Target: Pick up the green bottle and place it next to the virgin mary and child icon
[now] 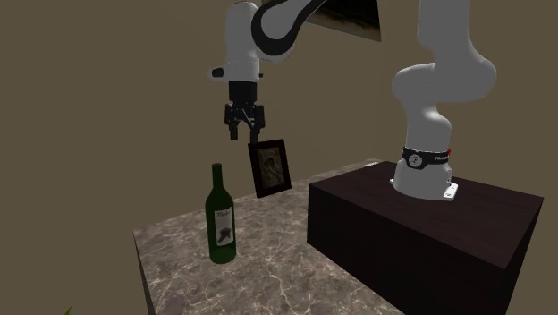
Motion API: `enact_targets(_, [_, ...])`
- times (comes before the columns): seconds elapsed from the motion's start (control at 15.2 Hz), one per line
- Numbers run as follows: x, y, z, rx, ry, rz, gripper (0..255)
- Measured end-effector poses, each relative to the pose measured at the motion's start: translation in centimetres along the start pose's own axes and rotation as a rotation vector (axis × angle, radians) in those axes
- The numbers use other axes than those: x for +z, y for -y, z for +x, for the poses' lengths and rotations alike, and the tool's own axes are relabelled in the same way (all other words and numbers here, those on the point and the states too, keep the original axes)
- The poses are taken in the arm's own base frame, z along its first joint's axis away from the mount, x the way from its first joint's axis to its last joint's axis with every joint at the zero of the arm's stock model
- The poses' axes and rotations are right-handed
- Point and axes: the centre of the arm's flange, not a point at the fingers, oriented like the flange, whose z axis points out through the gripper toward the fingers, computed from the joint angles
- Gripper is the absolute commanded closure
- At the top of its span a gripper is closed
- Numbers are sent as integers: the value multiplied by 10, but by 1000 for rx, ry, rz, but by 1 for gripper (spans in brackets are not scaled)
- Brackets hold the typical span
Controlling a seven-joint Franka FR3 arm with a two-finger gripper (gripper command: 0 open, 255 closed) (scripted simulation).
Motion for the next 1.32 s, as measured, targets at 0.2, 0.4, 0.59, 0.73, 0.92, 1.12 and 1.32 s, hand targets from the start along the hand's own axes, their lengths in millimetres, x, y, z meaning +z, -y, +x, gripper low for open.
enact_targets(0.2, [23, -28, 11, -4, -2, -3, 0])
enact_targets(0.4, [47, -58, 22, -9, -4, -6, 0])
enact_targets(0.59, [67, -76, 29, -13, -5, -8, 0])
enact_targets(0.73, [77, -80, 31, -13, -5, -7, 0])
enact_targets(0.92, [93, -81, 31, -14, -6, -7, 0])
enact_targets(1.12, [105, -81, 31, -14, -6, -7, 0])
enact_targets(1.32, [107, -81, 31, -14, -6, -7, 0])
